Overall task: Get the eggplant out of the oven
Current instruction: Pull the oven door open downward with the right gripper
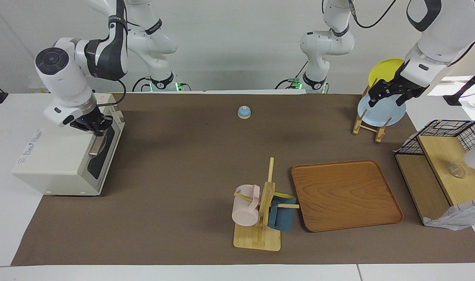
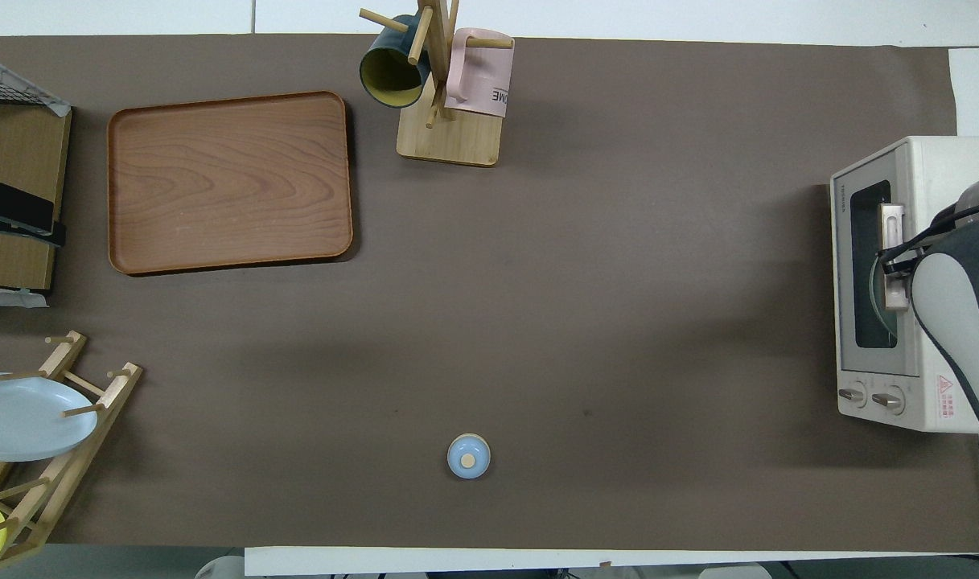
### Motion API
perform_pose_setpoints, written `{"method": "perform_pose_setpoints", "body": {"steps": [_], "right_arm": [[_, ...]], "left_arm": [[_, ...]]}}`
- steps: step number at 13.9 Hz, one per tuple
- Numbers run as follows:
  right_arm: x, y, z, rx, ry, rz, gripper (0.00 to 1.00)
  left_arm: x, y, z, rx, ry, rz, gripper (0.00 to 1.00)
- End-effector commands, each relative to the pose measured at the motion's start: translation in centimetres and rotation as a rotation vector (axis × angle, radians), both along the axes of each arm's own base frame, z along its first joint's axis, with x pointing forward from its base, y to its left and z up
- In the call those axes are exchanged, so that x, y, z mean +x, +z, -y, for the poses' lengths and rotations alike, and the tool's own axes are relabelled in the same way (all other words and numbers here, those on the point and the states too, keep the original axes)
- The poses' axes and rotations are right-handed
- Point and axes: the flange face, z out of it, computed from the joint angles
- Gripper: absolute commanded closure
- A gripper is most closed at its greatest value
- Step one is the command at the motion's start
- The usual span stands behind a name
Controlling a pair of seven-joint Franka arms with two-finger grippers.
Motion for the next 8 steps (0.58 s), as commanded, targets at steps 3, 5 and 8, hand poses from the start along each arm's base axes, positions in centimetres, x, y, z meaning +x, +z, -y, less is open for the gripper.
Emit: {"method": "perform_pose_setpoints", "body": {"steps": [3, 5, 8], "right_arm": [[3.9, -10.1, -9.0, 0.008, 0.055, 0.029, 1.00], [4.6, -13.3, -10.5, 0.010, 0.013, 0.032, 1.00], [4.8, -14.7, -11.7, 0.034, -0.047, 0.024, 1.00]], "left_arm": [[-0.5, 0.2, -0.2, -0.007, 0.002, -0.007, 0.00], [-0.5, 0.2, -0.2, -0.007, 0.002, -0.006, 0.00], [-0.5, 0.2, -0.1, -0.005, 0.002, -0.006, 0.00]]}}
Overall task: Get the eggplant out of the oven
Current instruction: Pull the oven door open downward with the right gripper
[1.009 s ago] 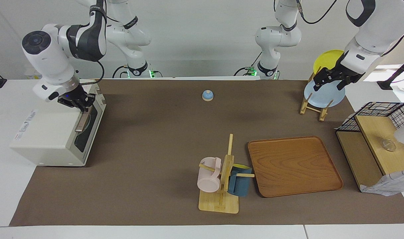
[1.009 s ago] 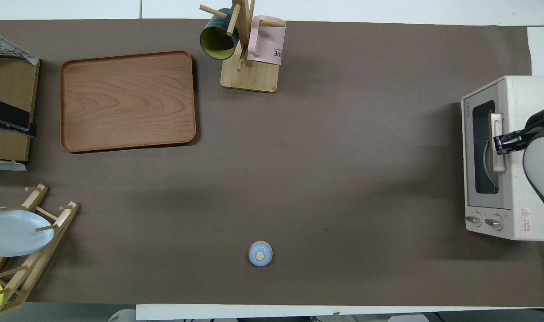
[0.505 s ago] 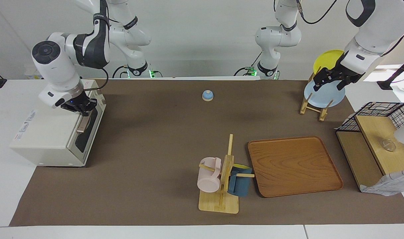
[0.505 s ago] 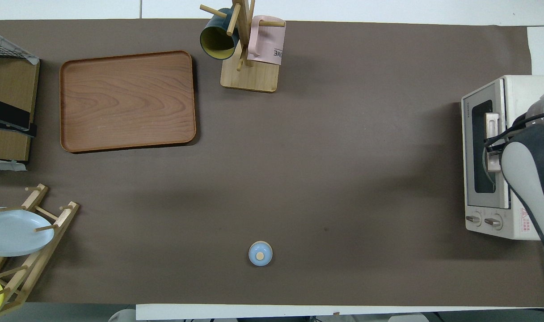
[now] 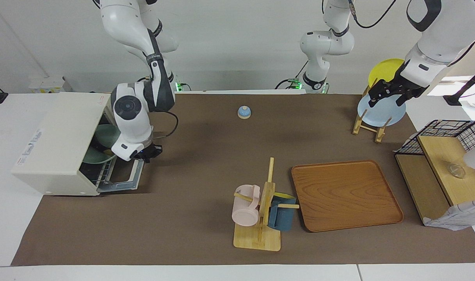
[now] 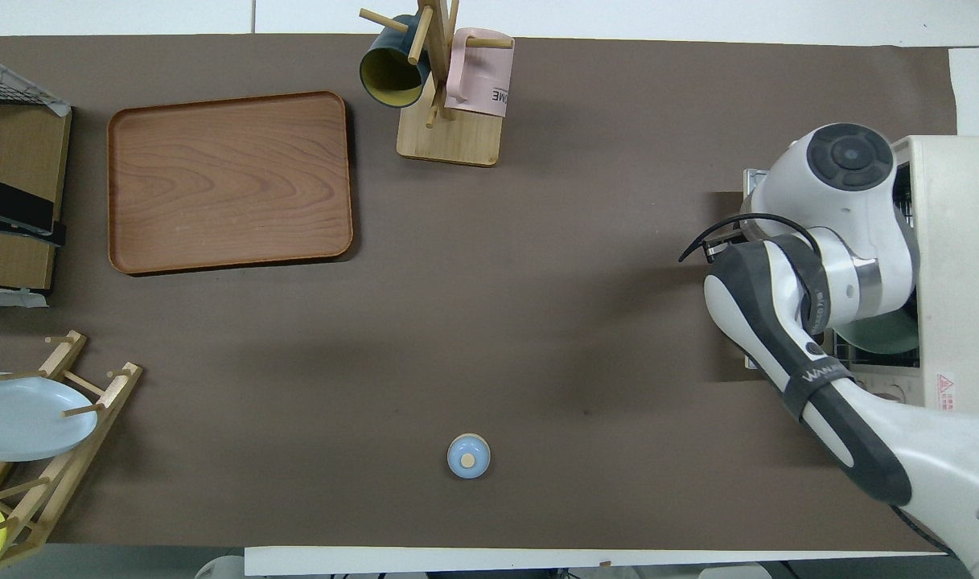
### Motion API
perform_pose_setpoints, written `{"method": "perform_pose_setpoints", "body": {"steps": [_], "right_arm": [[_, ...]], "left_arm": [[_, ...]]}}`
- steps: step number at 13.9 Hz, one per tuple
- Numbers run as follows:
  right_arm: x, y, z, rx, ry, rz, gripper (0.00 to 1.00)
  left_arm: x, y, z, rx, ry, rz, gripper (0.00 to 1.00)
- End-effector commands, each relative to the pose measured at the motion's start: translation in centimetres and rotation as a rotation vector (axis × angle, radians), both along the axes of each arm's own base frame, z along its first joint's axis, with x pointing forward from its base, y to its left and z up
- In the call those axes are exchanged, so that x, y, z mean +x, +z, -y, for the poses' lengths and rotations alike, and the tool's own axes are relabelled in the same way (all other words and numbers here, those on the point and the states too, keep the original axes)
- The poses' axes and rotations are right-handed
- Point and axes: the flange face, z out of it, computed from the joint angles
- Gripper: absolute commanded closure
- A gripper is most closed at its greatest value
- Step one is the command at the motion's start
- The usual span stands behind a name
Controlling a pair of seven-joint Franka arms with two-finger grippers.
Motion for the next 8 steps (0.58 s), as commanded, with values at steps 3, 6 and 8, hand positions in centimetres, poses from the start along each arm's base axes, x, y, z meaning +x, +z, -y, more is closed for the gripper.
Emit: {"method": "perform_pose_setpoints", "body": {"steps": [3, 6, 8], "right_arm": [[2.4, 5.5, -2.7, 0.137, -0.142, 0.088, 0.68], [-0.7, 11.7, 1.2, 0.114, -0.198, 0.000, 0.48], [-3.0, 11.1, 3.8, 0.066, -0.232, -0.110, 0.47]], "left_arm": [[-0.5, 0.3, -0.1, -0.005, 0.002, -0.004, 0.00], [-0.5, 0.3, -0.1, -0.005, 0.002, -0.004, 0.00], [-0.5, 0.3, -0.1, -0.005, 0.002, -0.004, 0.00]]}}
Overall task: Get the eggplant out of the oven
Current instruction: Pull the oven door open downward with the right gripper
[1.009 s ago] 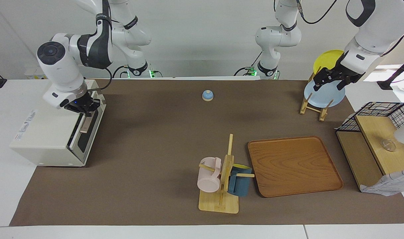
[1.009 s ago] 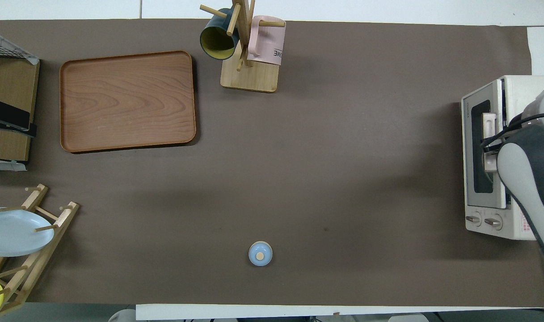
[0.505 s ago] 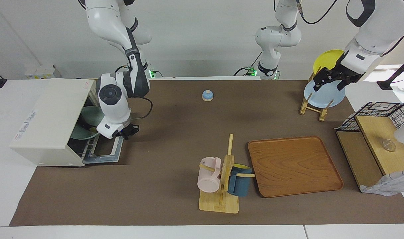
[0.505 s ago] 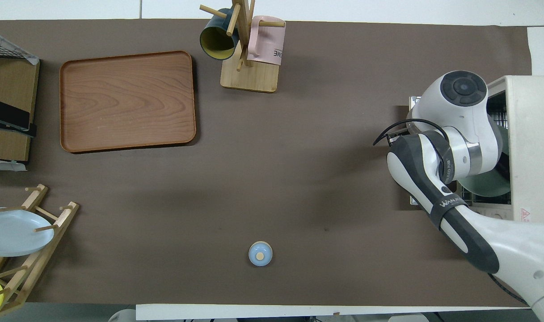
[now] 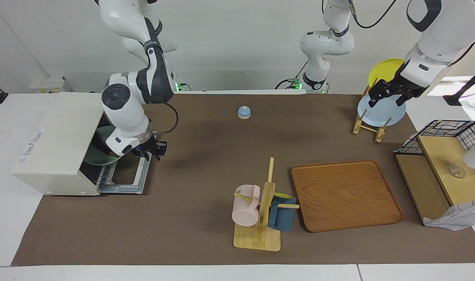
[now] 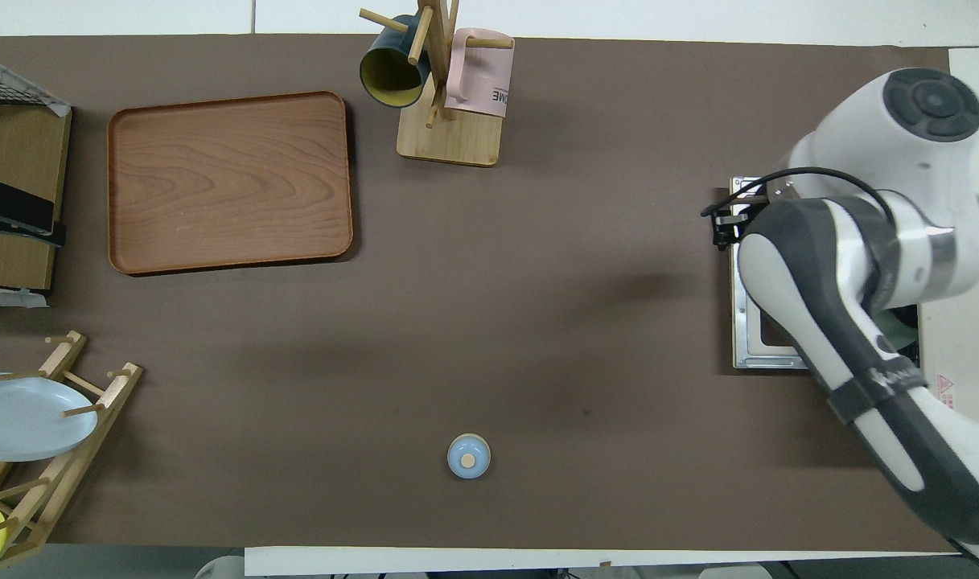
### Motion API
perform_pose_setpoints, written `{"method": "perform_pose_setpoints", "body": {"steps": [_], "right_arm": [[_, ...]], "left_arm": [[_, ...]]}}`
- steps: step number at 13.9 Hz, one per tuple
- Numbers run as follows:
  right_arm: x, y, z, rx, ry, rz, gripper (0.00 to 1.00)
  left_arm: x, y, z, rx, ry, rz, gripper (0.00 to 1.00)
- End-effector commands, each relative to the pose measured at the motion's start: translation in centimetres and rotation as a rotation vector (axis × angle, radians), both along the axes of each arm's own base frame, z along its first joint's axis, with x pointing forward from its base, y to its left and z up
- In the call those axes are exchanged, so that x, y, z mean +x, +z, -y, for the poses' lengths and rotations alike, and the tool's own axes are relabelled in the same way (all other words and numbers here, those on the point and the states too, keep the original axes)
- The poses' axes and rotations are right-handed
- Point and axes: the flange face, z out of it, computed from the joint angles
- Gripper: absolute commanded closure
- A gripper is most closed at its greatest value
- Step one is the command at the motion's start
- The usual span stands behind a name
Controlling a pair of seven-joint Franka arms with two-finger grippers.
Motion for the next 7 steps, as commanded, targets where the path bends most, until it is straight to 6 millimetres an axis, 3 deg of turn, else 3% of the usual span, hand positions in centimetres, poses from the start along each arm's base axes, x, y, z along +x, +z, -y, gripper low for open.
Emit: {"method": "perform_pose_setpoints", "body": {"steps": [1, 4, 7], "right_arm": [[-3.0, -1.6, 4.2, -0.053, -0.035, -0.081, 0.47], [-4.2, -3.4, 6.9, -0.099, 0.082, -0.049, 0.48], [-4.9, -5.7, 7.2, -0.090, 0.094, -0.017, 0.48]], "left_arm": [[-0.4, 0.3, -0.1, -0.006, 0.002, -0.003, 0.00], [-0.4, 0.2, -0.1, -0.004, 0.005, -0.004, 0.00], [-0.5, 0.0, -0.1, -0.003, 0.005, -0.009, 0.00]]}}
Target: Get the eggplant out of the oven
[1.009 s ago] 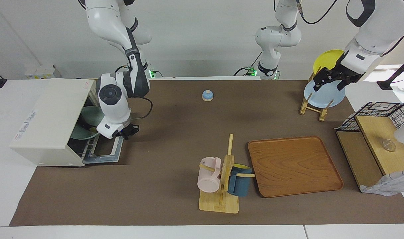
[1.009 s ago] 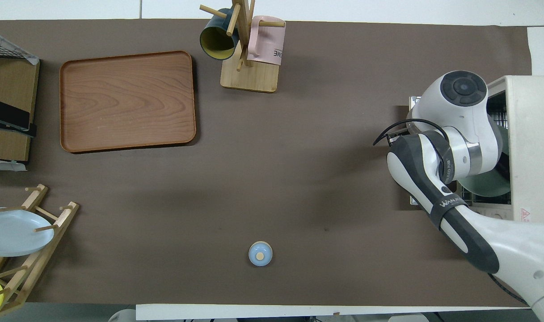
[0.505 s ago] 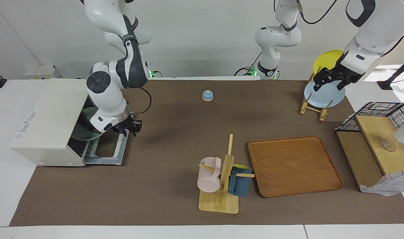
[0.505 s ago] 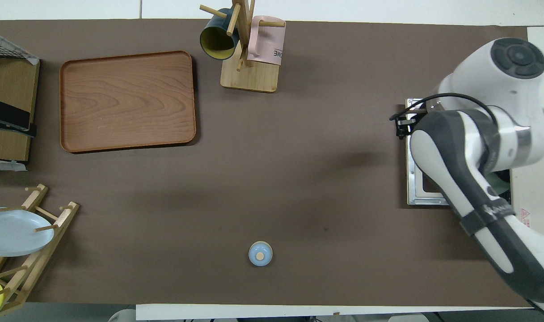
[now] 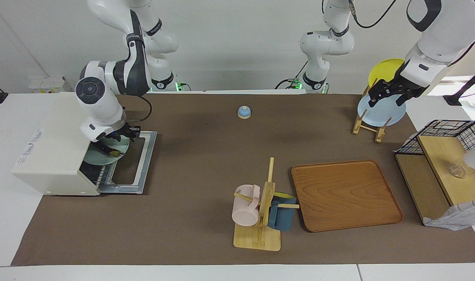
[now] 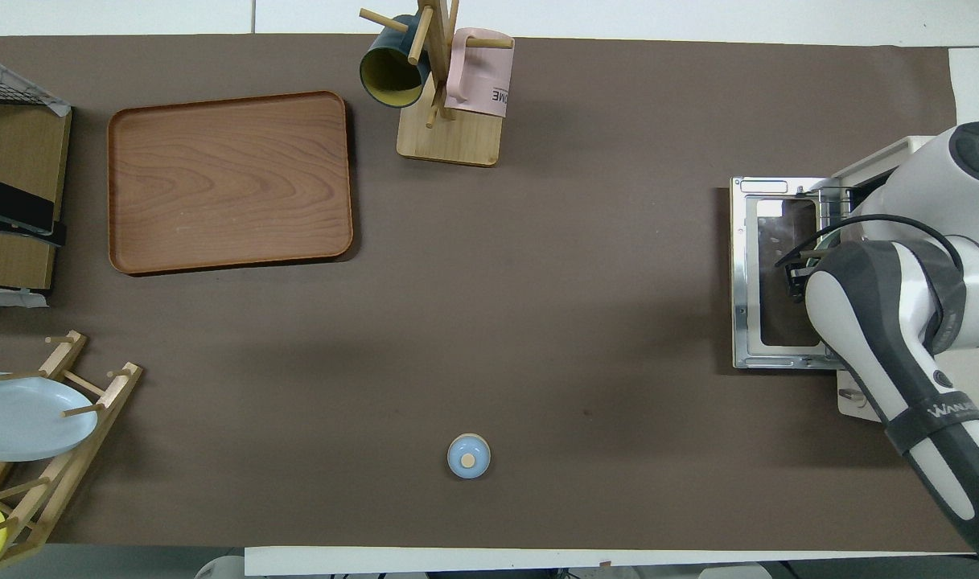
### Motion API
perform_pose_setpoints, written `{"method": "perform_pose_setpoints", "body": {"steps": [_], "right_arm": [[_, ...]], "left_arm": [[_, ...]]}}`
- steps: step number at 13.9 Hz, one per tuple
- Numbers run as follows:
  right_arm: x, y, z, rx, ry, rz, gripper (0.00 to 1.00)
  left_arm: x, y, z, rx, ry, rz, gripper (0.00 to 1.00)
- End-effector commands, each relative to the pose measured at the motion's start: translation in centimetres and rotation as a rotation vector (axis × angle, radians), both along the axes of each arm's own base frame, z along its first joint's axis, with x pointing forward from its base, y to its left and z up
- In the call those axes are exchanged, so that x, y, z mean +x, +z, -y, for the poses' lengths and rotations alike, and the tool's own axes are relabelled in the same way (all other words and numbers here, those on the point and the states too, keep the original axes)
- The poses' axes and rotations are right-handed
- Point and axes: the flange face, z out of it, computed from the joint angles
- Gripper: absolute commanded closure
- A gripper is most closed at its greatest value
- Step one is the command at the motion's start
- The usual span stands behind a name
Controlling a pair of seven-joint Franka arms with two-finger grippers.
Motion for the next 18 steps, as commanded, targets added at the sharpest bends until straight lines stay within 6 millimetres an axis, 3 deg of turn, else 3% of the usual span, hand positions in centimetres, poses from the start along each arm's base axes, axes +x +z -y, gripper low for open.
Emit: {"method": "perform_pose_setpoints", "body": {"steps": [1, 2, 4, 5, 7, 8, 11, 12, 13, 15, 17, 18], "right_arm": [[-1.5, -1.8, 0.0, 0.002, 0.051, 0.035, 0.50], [-1.6, -2.4, 0.1, -0.004, 0.088, 0.044, 0.57], [-1.4, -2.4, -0.4, -0.055, 0.164, 0.039, 0.91], [-1.1, -2.1, -2.0, -0.080, 0.214, 0.040, 1.00], [-0.2, -0.7, -6.1, -0.100, 0.250, 0.034, 1.00], [0.7, 0.0, -9.2, -0.121, 0.235, 0.020, 1.00], [3.5, 3.2, -24.6, -0.204, 0.143, 0.026, 1.00], [4.1, 3.6, -30.6, -0.212, 0.100, 0.019, 1.00], [4.2, 3.4, -35.2, -0.180, 0.047, -0.003, 1.00], [3.3, 2.2, -44.7, -0.135, -0.024, 0.028, 1.00], [1.7, -0.5, -50.5, -0.079, -0.079, 0.078, 1.00], [-0.1, -2.3, -53.5, -0.053, -0.042, 0.104, 1.00]], "left_arm": [[-0.6, -0.1, -0.2, -0.003, 0.007, -0.010, 0.00], [-0.7, -0.1, -0.1, -0.003, 0.005, -0.011, 0.00], [-0.7, 0.0, -0.2, -0.004, 0.007, -0.008, 0.00], [-0.6, 0.0, -0.2, -0.004, 0.007, -0.002, 0.00], [-0.6, 0.0, -0.2, -0.005, 0.004, 0.001, 0.00], [-0.6, 0.0, -0.2, -0.005, 0.003, 0.001, 0.00], [-0.8, -0.3, -0.5, -0.005, 0.009, -0.007, 0.00], [-0.9, -0.8, -1.3, -0.005, 0.026, -0.010, 0.00], [-1.2, -1.2, -1.8, -0.005, 0.034, -0.005, 0.00], [-1.5, -2.3, -1.7, -0.006, 0.067, 0.032, 0.00], [-1.8, -3.5, -1.8, -0.010, 0.086, 0.065, 0.00], [-2.1, -4.1, -1.8, -0.012, 0.088, 0.071, 0.00]]}}
